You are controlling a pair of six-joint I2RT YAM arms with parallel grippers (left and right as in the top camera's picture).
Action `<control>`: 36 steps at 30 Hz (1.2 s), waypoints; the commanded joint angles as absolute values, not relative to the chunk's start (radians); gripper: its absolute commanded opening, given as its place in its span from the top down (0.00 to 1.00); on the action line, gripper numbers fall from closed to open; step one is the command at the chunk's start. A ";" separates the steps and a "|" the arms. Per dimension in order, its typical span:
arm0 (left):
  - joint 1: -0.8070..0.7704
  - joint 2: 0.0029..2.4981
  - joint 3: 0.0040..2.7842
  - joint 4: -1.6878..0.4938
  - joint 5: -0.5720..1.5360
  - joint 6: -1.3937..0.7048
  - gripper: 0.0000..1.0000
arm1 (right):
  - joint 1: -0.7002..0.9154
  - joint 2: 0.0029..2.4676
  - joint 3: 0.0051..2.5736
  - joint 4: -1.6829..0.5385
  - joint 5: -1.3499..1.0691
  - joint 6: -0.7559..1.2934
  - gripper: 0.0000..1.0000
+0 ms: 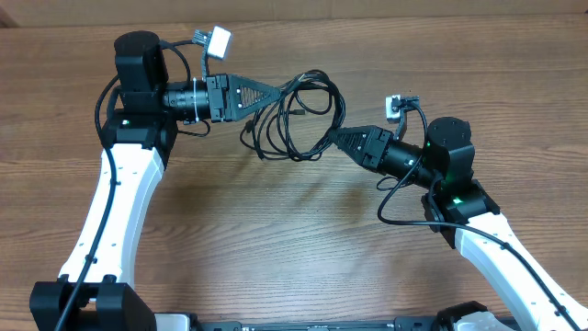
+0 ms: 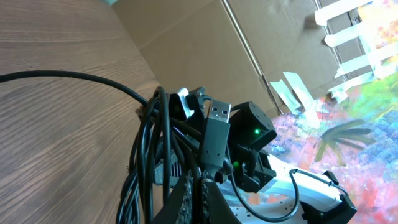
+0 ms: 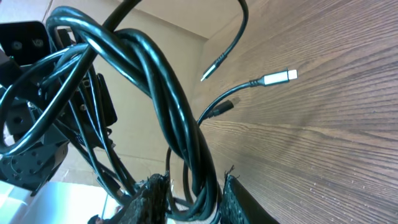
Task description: Untangle cables
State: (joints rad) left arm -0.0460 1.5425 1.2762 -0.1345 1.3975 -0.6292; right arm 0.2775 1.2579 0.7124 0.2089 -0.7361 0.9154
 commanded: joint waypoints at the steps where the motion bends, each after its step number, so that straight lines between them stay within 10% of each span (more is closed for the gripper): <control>1: -0.075 1.544 1.287 -0.130 1.403 -0.633 0.96 | 0.282 1.259 0.721 0.215 -0.742 0.908 0.71; 14: -0.102 1.544 1.287 -0.130 1.354 -0.635 0.96 | 0.282 1.259 0.721 0.215 -0.746 0.908 0.96; 23: -0.071 1.544 1.287 -0.186 1.293 -0.502 0.96 | 0.279 1.259 0.721 0.230 -0.746 0.908 0.96; 24: -0.062 1.544 1.287 -0.221 1.261 -0.476 0.92 | 0.279 1.259 0.721 0.249 -0.752 0.908 0.96; 27: -0.030 1.544 1.287 -0.417 1.043 -0.401 0.28 | 0.279 1.259 0.721 0.296 -0.764 0.911 0.96; 29: -0.020 1.544 1.287 -0.568 0.848 -0.364 0.05 | 0.279 1.259 0.721 0.305 -0.764 0.912 0.96; 36: -0.020 1.544 1.287 -0.780 0.458 -0.201 0.00 | 0.265 1.259 0.721 0.318 -0.761 0.912 0.96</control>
